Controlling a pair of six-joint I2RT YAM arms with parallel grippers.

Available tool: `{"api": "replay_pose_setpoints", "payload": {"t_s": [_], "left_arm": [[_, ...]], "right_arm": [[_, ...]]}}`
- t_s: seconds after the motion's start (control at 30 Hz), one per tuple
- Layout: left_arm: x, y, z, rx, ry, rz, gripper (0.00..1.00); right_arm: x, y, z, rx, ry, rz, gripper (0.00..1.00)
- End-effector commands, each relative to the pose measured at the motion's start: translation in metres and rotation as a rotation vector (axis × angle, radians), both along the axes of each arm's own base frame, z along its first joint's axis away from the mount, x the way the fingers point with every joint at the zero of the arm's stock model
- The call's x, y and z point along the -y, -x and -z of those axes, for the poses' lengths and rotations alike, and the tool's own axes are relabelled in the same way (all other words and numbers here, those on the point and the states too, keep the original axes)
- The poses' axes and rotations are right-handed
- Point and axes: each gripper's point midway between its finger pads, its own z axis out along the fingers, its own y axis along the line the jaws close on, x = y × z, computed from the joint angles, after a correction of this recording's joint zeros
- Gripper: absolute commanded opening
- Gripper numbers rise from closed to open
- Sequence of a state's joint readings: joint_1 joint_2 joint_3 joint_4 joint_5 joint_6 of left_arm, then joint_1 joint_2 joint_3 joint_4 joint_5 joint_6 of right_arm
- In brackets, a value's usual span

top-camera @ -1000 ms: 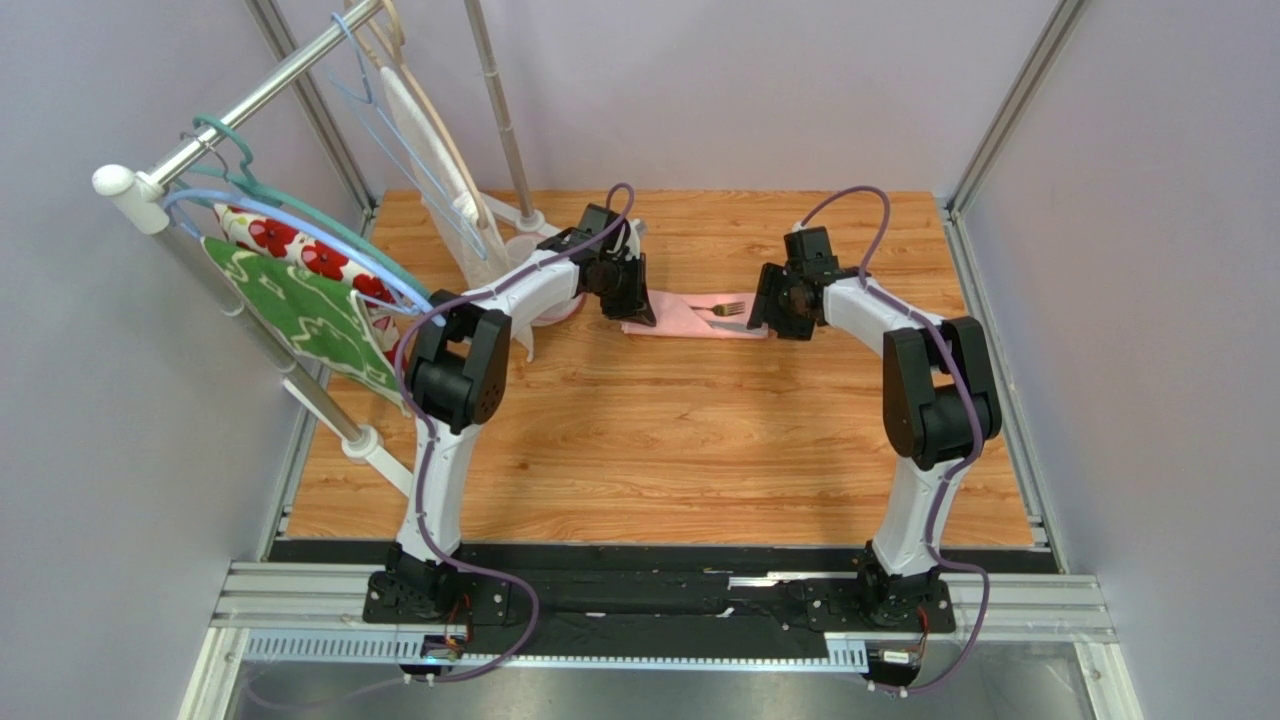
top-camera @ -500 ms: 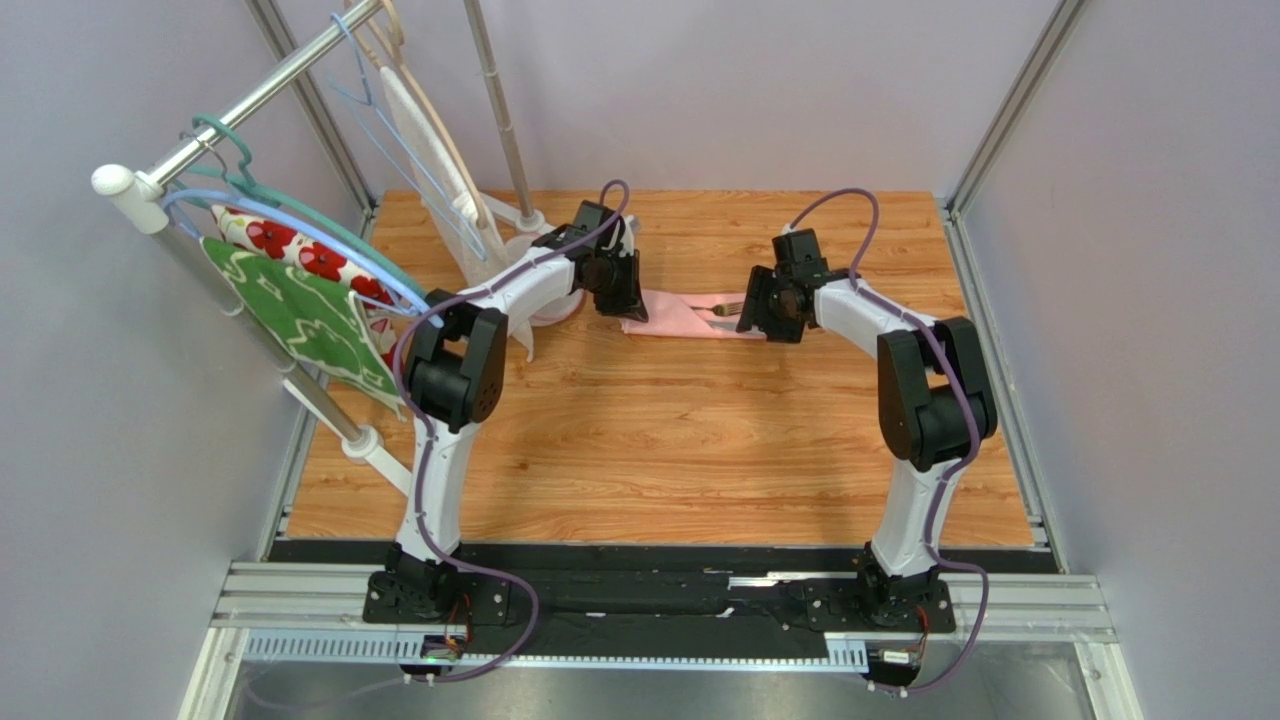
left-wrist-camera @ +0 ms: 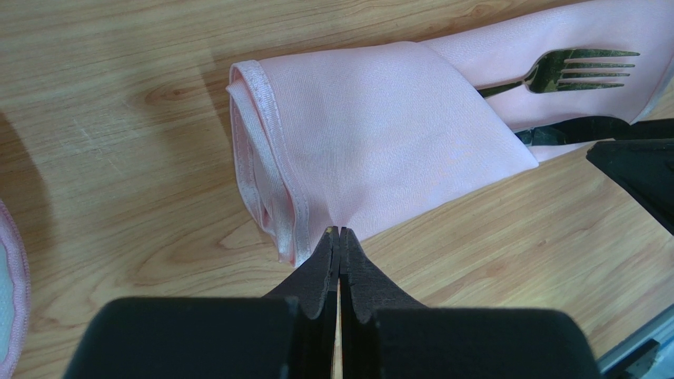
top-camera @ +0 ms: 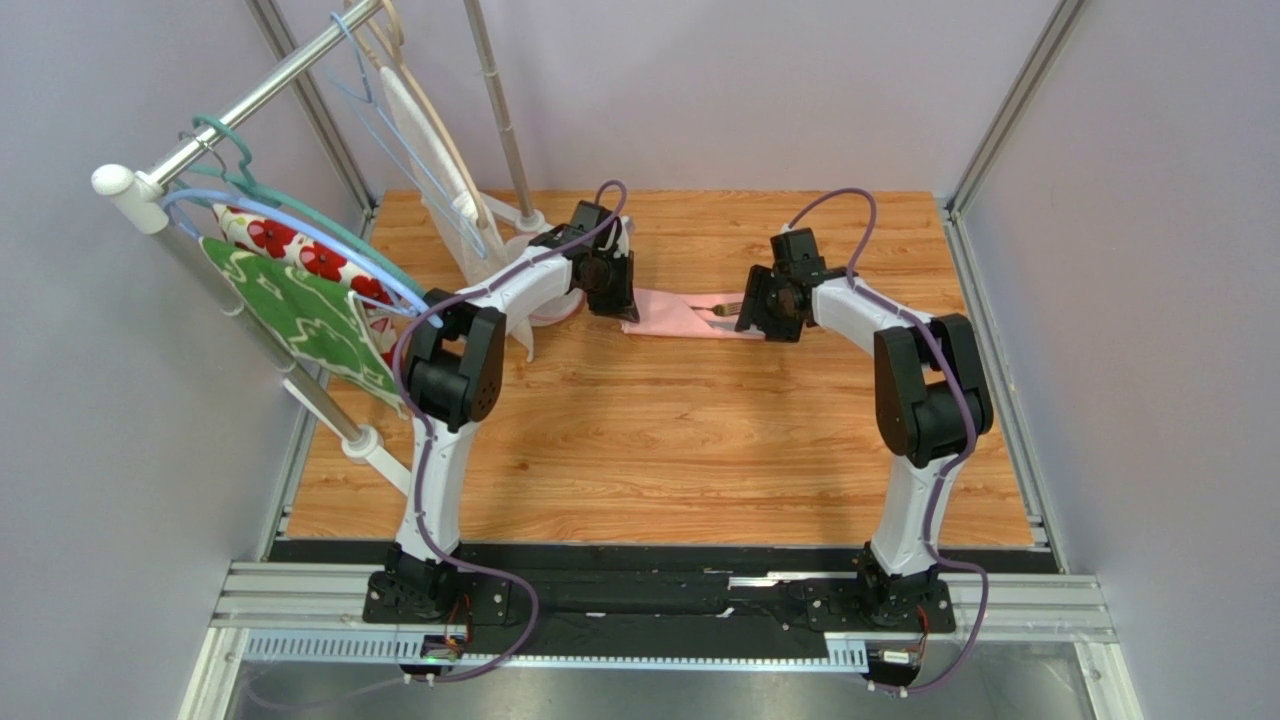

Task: Fold the napkin into a case and place the utensils inside
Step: Insert the knife into the folded napkin.

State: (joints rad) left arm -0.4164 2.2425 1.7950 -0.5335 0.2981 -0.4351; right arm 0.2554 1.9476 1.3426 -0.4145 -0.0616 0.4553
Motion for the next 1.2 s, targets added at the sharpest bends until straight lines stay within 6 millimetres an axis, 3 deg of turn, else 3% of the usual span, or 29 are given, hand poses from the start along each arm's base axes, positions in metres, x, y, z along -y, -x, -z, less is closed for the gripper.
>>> {"api": "replay_pose_setpoints", "payload": {"t_s": [0.0, 0.5, 0.67, 0.93, 1.07, 1.1, 1.17], "left_arm": [[-0.003, -0.01, -0.011, 0.043, -0.003, 0.006, 0.0], [-0.002, -0.007, -0.001, 0.026, 0.002, 0.012, 0.0], [-0.002, -0.008, -0.003, 0.032, 0.005, 0.01, 0.0], [0.001, -0.011, -0.036, 0.081, 0.038, 0.005, 0.0], [0.01, -0.008, -0.059, 0.096, 0.097, 0.02, 0.05], [0.011, -0.007, -0.064, 0.101, 0.108, 0.022, 0.09], [0.015, -0.002, -0.084, 0.121, 0.144, 0.039, 0.13]], "right_arm": [[-0.013, -0.017, -0.014, 0.051, -0.02, -0.013, 0.58], [-0.039, -0.03, -0.026, 0.071, 0.002, -0.068, 0.58], [-0.045, -0.037, -0.021, 0.055, -0.008, -0.079, 0.57], [-0.024, -0.029, -0.023, 0.054, 0.056, -0.052, 0.61], [-0.008, -0.027, -0.038, 0.084, 0.089, -0.028, 0.64], [-0.007, -0.026, -0.053, 0.108, 0.089, -0.028, 0.65], [0.0, -0.016, -0.061, 0.11, 0.11, -0.028, 0.66]]}}
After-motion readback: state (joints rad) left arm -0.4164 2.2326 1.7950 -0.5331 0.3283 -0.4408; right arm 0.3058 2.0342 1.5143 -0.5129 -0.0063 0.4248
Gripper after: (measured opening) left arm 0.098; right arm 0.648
